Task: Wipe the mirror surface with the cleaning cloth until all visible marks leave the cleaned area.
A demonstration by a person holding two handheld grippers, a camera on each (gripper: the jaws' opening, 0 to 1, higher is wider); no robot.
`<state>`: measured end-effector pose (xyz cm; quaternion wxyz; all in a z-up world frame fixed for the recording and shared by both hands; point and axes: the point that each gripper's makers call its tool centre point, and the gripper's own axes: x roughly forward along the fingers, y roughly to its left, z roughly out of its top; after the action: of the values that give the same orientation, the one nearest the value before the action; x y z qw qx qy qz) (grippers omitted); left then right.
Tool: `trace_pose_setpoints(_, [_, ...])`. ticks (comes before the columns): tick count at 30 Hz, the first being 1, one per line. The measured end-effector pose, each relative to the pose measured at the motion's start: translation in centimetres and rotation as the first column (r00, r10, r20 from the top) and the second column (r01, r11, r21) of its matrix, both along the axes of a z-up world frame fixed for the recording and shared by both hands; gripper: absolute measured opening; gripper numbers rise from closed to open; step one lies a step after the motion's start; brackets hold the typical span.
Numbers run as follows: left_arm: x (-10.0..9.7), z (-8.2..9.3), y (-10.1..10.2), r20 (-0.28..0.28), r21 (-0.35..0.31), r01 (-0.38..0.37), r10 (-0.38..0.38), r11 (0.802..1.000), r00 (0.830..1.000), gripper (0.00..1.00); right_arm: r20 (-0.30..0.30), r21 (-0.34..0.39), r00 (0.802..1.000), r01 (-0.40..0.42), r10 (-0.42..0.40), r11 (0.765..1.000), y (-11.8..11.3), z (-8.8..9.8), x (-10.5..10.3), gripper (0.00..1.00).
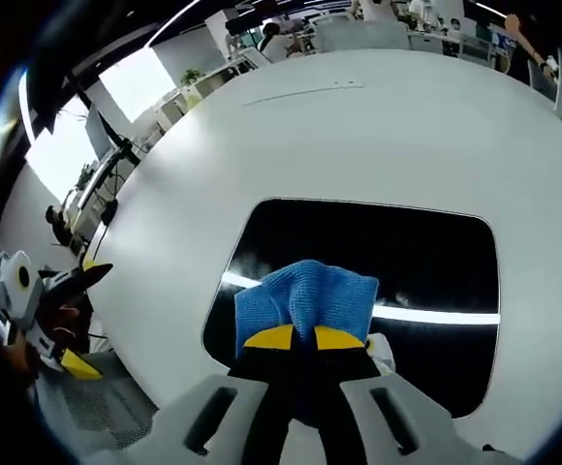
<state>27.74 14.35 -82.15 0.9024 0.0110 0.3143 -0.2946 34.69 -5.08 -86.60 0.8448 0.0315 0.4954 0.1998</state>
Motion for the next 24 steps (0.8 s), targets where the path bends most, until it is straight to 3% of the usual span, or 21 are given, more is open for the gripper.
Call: trace_pose_setpoints(24, [0.0, 0.1, -0.2, 0.001, -0.003, 0.007, -0.007, 1.0, 1.0, 0.98, -0.028, -0.1, 0.995, -0.097, 0.095, 0.99, -0.1, -0.2, 5.9, 0.01])
